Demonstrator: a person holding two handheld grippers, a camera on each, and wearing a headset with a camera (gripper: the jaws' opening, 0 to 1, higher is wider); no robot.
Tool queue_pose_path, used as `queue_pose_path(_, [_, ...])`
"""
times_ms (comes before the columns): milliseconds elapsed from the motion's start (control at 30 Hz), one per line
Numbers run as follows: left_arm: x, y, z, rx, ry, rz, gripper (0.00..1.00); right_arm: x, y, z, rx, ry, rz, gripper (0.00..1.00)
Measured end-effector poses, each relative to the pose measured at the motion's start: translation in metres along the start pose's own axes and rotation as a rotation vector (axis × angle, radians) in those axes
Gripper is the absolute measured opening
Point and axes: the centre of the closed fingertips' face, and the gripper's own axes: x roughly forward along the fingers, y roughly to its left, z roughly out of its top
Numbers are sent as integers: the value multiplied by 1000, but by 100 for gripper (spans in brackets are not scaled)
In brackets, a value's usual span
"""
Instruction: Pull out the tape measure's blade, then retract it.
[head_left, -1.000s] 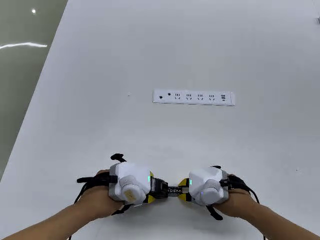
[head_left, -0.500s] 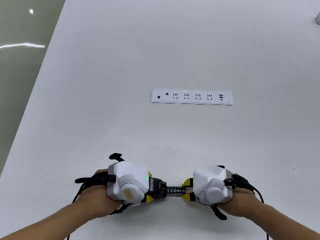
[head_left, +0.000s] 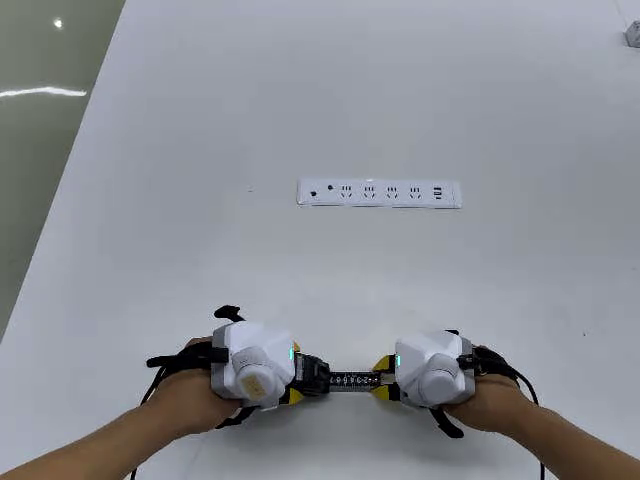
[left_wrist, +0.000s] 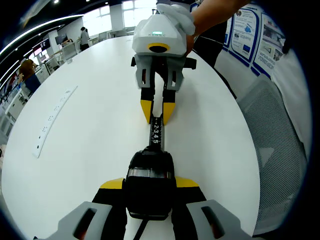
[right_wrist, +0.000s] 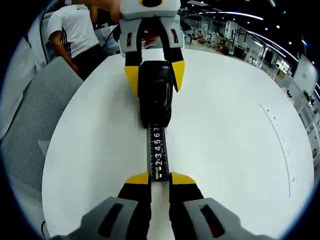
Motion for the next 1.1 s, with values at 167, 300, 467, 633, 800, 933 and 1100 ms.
queue_pose_path(167, [0,0,0,1,1,-2,31,-2,0,-4,4,5,-3,11])
queue_pose_path(300, [0,0,0,1,3,-3,31,-4,0,-8,7,9,-4,11])
queue_pose_path(467, [0,0,0,-1,5,-3,31,-8,0,-12,10,12,-5,11])
queue_pose_path(633, [0,0,0,-1,5,-4,31,-8,0,-14,12,15,-5,11])
queue_pose_path(800, [0,0,0,-3,6,-5,31,-12,0,-21,19,20,-4,11])
queue_pose_path(933, [0,0,0,-3,6,-5,31,-15,0,-23,21,23,-4,11])
queue_pose_path(1100, [0,0,0,-2,7,-6,31,-17,-1,-25,28,23,-5,11])
